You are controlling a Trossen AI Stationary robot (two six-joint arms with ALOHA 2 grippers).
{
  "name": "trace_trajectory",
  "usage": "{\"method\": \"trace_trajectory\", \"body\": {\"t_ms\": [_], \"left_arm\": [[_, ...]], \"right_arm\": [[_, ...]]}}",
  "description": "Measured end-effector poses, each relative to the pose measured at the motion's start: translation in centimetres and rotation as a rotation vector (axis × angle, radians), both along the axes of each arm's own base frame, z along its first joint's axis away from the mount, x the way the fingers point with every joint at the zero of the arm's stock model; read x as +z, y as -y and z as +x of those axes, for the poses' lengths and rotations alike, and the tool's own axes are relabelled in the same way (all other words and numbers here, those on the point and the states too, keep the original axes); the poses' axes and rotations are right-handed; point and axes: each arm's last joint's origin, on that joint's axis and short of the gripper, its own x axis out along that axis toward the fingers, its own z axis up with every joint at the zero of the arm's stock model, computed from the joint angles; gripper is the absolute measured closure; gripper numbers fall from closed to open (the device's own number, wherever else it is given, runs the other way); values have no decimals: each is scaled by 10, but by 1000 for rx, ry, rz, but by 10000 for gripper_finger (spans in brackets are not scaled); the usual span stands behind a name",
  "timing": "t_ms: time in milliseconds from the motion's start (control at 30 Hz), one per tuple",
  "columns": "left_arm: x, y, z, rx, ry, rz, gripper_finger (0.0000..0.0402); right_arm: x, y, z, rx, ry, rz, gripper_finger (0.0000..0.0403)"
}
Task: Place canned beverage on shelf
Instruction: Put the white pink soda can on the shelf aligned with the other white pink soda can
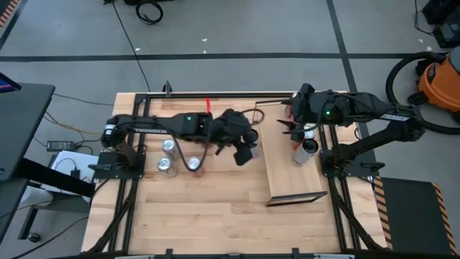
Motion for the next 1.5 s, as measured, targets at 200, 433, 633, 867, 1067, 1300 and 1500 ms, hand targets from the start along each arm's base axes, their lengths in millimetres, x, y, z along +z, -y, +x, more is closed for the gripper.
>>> {"method": "trace_trajectory", "body": {"t_ms": [200, 433, 633, 867, 1067, 1300, 1500], "left_arm": [[13, 13, 23, 26, 22, -22, 143], [14, 19, 45, 37, 56, -52, 143], [9, 23, 58, 15, 100, -104, 143], [4, 27, 63, 4, 107, -117, 143], [-2, 30, 68, -3, 102, -77, 143], [-6, 32, 70, -9, 90, -45, 142], [-6, 32, 70, -25, 83, -20, 142]], "right_arm": [[14, 0, -15, 15, 119, -12, 103], [21, -1, -30, 54, 172, 12, 103], [25, -1, -39, 73, 188, -4, 103], [26, -2, -44, 106, 198, 10, 103], [26, -3, -43, 127, 201, 15, 103], [26, -3, -43, 138, 199, 13, 103], [26, -3, -43, 138, 199, 14, 103]]}}
